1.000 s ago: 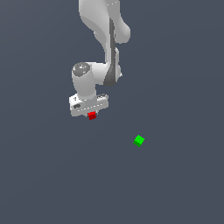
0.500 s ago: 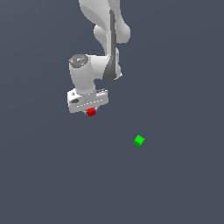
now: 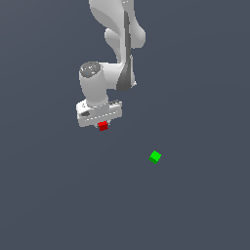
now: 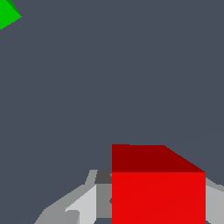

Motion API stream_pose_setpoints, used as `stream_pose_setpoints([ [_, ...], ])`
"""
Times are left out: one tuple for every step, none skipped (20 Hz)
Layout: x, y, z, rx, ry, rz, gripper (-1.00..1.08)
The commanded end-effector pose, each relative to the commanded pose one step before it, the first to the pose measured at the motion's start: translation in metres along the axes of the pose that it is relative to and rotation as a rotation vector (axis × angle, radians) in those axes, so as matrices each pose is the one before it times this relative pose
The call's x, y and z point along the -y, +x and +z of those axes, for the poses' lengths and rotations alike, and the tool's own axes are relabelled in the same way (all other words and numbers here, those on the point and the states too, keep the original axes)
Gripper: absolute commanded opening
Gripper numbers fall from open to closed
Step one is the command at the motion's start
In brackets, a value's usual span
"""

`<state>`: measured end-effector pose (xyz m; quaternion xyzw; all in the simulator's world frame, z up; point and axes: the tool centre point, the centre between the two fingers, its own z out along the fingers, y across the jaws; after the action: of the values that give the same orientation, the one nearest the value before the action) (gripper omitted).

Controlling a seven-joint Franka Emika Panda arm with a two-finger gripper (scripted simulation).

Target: Stack the red cube on top of the green cube.

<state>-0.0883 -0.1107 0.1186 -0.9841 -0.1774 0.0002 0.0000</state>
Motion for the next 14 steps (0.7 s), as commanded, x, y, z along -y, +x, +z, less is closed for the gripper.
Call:
stream_pose_setpoints([
  [0.00678, 0.00665, 0.00165, -0.00043, -0.00013, -0.00117, -1.0],
  [0.00366, 0.00362, 0.00107, 0.0, 0.0, 0.0, -1.0],
  [0.00415, 0.00412, 0.00121, 0.0, 0.0, 0.0, -1.0],
  [0.00461, 0.00459, 0.00134, -0.00038, 0.00057, -0.00004, -1.0],
  [0.00516, 0.00514, 0.00152, 0.0, 0.0, 0.0, -1.0],
  [0.00568, 0.00567, 0.00167, 0.0, 0.0, 0.0, -1.0],
  [0.00619, 0.00619, 0.00183, 0.0, 0.0, 0.0, -1.0],
  [0.00662, 0.00665, 0.00196, 0.0, 0.0, 0.0, -1.0],
  [0.00698, 0.00703, 0.00207, 0.0, 0.0, 0.0, -1.0],
  [0.00728, 0.00736, 0.00216, 0.0, 0.0, 0.0, -1.0],
  [0.00752, 0.00764, 0.00224, 0.0, 0.0, 0.0, -1.0],
  [0.00746, 0.00775, 0.00225, -0.0003, 0.00046, 0.00042, -1.0],
  [0.00788, 0.00808, 0.00236, 0.0, 0.0, 0.0, -1.0],
  [0.008, 0.00825, 0.0024, 0.0, 0.0, 0.0, -1.0],
])
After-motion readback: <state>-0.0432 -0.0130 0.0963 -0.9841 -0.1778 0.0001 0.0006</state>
